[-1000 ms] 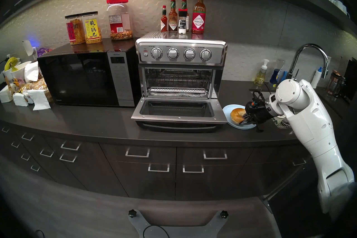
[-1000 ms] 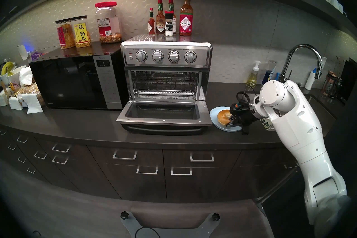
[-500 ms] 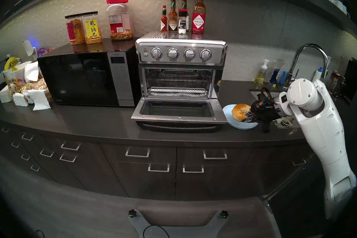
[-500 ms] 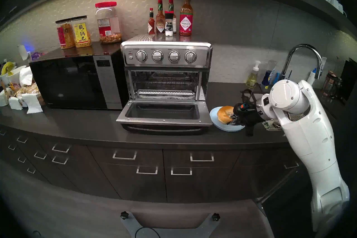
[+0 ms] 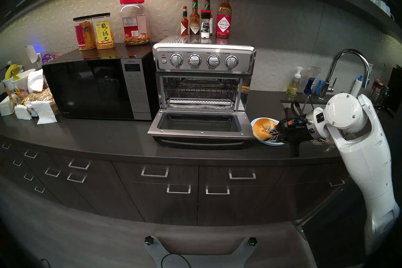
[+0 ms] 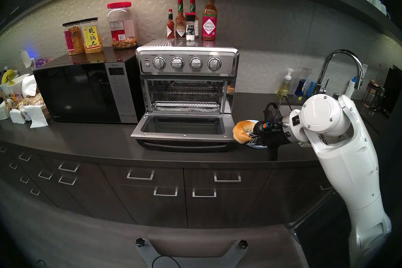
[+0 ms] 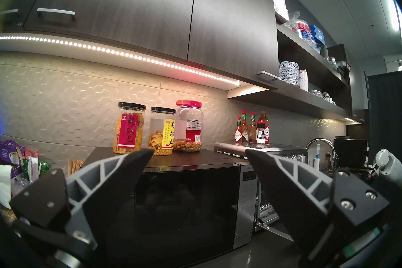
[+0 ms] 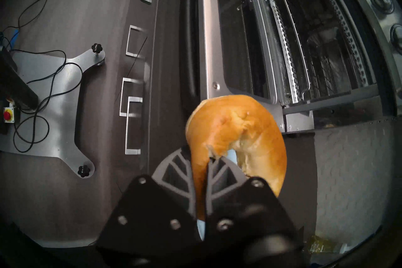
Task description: Open the oven and place the bagel inside on the rack
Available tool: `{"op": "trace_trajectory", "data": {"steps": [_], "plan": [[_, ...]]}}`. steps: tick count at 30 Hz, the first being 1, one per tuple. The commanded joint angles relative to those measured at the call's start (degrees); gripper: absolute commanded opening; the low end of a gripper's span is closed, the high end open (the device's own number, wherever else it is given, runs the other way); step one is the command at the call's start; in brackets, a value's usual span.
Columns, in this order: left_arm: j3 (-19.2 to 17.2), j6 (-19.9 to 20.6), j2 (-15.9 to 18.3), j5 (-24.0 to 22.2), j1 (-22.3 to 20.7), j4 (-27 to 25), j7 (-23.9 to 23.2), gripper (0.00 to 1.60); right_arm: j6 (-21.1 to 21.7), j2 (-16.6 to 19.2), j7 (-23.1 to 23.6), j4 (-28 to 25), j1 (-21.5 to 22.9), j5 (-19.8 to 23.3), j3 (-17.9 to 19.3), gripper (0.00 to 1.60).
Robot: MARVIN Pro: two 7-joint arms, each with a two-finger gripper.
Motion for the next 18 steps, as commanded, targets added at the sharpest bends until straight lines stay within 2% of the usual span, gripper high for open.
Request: {"op": "trace_trajectory", "data": {"steps": [1, 11, 18], "plan": [[0.11, -0.03, 1.21, -0.2, -1.28, -0.1, 0.15, 1.6, 3.14, -0.81, -1.15, -6.5, -0.84, -1.44, -0.06, 0.0], [1.03, -0.01, 1.21, -0.12, -2.28, 0.11, 0.01, 1.6, 8.93, -2.63, -1.64, -12.92, -0.38, -5.39, -5.49, 0.0], [1.9, 0.01, 1.2, -0.04, -3.25, 0.31, -0.1, 1.6, 11.58, -3.68, -3.8, -13.84, 0.03, -8.85, -10.65, 0.0]]}}
